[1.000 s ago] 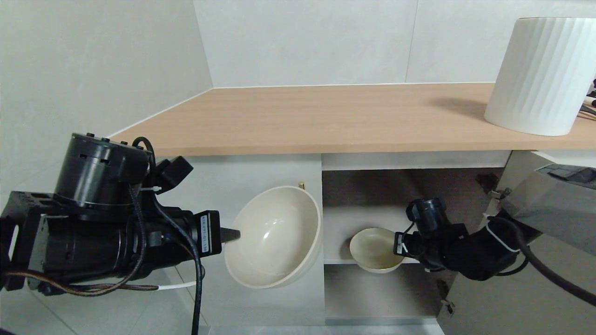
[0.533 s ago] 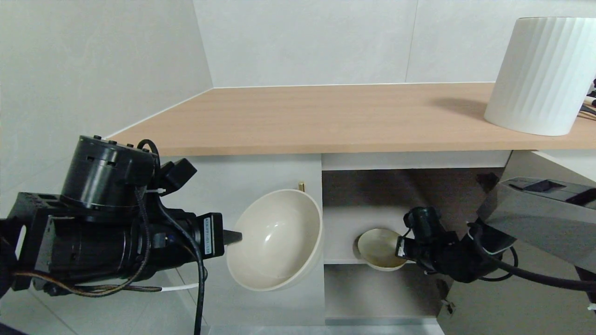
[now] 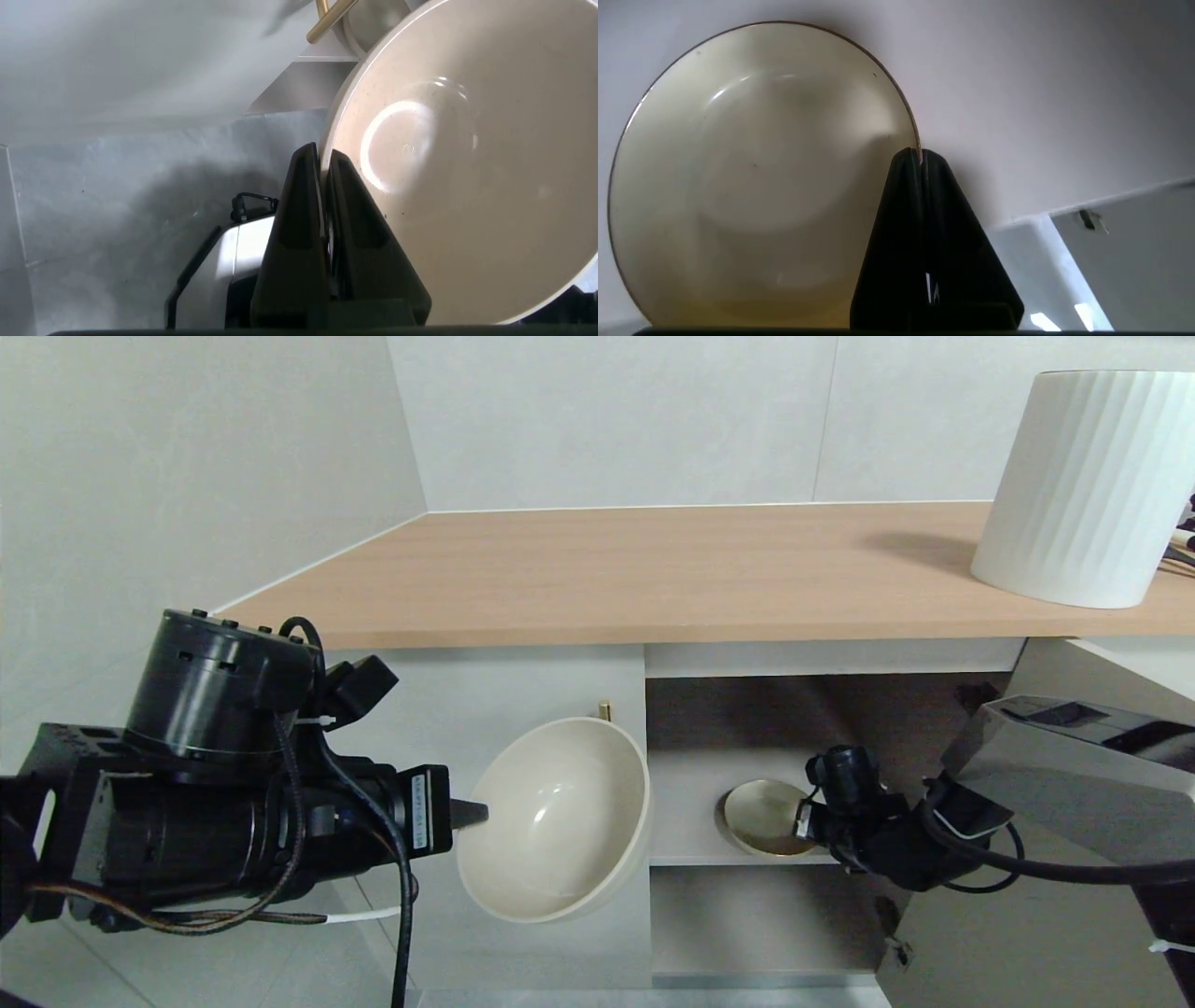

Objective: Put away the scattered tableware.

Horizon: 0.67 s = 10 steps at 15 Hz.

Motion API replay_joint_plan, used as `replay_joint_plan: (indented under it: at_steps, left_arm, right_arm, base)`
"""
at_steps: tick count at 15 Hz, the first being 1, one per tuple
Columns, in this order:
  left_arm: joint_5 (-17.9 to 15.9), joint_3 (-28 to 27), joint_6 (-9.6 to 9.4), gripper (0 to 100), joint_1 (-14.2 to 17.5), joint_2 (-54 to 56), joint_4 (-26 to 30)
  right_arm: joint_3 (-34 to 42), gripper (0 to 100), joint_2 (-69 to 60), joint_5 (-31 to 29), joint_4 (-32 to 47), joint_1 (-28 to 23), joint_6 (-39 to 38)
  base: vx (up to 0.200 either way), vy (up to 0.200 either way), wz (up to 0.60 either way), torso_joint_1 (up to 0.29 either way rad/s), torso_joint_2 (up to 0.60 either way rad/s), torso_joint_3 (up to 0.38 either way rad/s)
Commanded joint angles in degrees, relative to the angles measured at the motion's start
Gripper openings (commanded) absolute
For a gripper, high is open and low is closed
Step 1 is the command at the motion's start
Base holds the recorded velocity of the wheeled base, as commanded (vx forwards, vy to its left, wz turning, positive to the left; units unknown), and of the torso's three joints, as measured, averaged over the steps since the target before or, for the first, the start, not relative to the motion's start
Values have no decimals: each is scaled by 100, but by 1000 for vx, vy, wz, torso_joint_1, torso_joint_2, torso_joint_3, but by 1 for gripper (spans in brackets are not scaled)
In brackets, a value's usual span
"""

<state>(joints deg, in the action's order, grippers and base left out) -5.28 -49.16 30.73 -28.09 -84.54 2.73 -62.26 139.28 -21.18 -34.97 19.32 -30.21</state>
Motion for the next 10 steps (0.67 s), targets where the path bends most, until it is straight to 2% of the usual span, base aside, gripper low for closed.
replay_joint_plan:
  at_steps: [1,10]
  left_arm:
    - [1,3,3,0,-13,-10,-1]
    - [1,12,3,0,-13,-36,-1]
  right_arm:
    - [-102,0,100,-18,-1,-7,6]
    - [-612,0,293,-106,61,-87,15]
  base:
    - [0,0,0,0,0,0]
    - [0,0,0,0,0,0]
